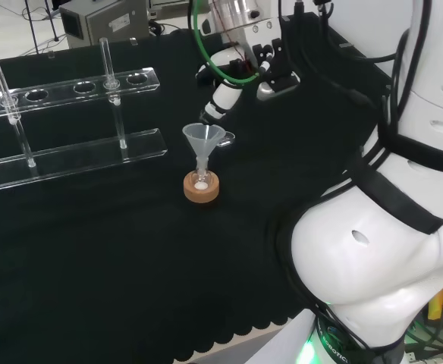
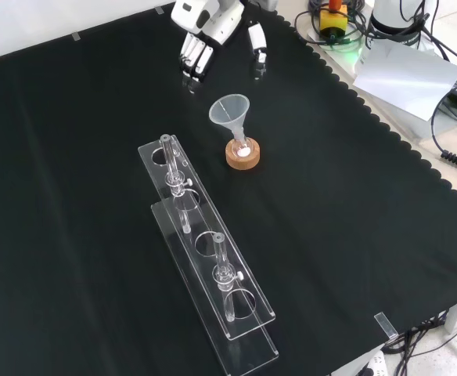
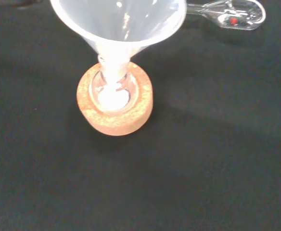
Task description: Remove the funnel from the round-bottom flask.
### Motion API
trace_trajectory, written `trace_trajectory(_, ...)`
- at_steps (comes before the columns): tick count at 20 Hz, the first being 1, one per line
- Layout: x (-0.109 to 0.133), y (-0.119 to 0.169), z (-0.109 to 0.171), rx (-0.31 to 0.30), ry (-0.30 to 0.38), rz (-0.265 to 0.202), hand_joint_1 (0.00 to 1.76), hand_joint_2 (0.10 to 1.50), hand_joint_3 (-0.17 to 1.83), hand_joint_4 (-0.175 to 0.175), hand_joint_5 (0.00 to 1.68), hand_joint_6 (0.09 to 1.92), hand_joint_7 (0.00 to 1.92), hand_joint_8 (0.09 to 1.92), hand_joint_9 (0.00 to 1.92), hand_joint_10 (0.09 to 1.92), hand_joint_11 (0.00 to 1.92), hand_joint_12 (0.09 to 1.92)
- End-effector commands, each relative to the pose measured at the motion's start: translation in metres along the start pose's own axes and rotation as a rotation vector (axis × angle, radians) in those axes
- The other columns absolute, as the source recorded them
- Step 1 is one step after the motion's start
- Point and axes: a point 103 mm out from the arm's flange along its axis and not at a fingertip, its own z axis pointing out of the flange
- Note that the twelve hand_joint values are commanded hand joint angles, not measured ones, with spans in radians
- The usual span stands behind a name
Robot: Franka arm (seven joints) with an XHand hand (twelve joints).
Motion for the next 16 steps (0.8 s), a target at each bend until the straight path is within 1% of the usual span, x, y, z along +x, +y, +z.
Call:
trace_trajectory(1,0.010,0.022,0.013,0.084,0.042,-0.040,0.57,0.62,0.45,-0.073,0.11,0.09,0.00,0.53,0.16,0.81,0.34,1.43)
trace_trajectory(8,0.008,0.029,0.019,0.095,0.054,-0.045,0.56,0.63,0.44,-0.074,0.10,0.09,0.00,0.52,0.16,0.81,0.34,1.43)
trace_trajectory(11,0.001,0.035,0.025,0.101,0.073,-0.064,0.56,0.63,0.44,-0.074,0.10,0.09,0.00,0.52,0.16,0.82,0.34,1.43)
trace_trajectory(16,0.004,0.038,0.030,0.105,0.090,-0.056,0.56,0.63,0.43,-0.075,0.10,0.09,0.00,0.51,0.16,0.82,0.34,1.43)
